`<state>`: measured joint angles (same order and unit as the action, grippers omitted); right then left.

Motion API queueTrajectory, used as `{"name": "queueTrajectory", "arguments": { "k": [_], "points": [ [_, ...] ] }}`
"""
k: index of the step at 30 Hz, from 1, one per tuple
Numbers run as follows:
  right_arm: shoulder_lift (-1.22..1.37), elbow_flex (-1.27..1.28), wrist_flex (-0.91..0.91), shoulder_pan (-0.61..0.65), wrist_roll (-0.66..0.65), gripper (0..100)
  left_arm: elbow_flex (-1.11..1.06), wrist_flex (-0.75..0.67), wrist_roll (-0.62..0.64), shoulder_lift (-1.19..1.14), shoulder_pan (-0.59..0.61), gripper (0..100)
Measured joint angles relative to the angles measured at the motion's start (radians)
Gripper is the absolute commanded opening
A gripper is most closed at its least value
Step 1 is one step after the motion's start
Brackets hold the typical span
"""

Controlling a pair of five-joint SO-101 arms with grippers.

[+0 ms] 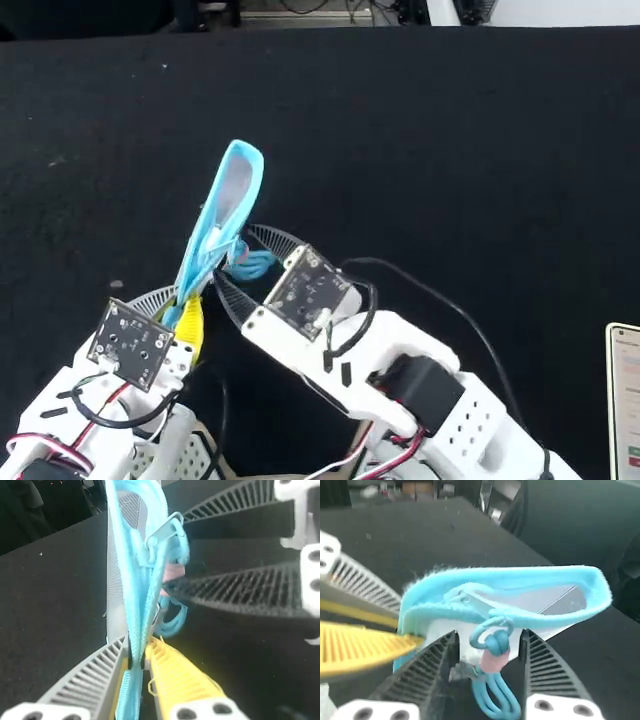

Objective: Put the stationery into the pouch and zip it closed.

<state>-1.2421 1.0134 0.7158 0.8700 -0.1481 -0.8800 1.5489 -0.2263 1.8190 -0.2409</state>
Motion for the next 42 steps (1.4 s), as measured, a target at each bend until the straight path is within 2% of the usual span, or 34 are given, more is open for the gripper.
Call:
{"name": "queueTrajectory", "arguments": {
  "k": [7,11,13,16,24,31,35,42],
  "points": [
    [-0.002,0.052,-0.110,0.002,0.021,17.8,0.000,0.000,0.000,0.000,0.005,3],
    [-0.002,0.101,-0.170,0.002,0.021,0.4,0.000,0.000,0.000,0.000,0.005,3],
    [-0.002,0.104,-0.186,0.002,0.020,2.8,0.000,-0.002,0.000,0.000,0.005,3],
    [-0.002,0.109,-0.204,-0.015,0.018,1.2,0.000,-0.002,0.000,0.000,0.006,3],
    [-0.066,0.083,-0.204,-0.204,0.023,1.0,-0.003,-0.008,-0.003,0.000,0.000,3],
    [-0.074,0.000,-0.141,-0.221,0.021,1.0,-0.008,-0.009,-0.005,0.000,-0.002,3],
    [-0.074,0.000,-0.141,-0.226,-0.048,1.0,-0.008,-0.009,-0.005,0.000,-0.002,3],
    [-0.028,-0.061,-0.140,-0.308,-0.086,1.0,-0.008,-0.009,-0.006,0.000,-0.002,3]
  ]
}}
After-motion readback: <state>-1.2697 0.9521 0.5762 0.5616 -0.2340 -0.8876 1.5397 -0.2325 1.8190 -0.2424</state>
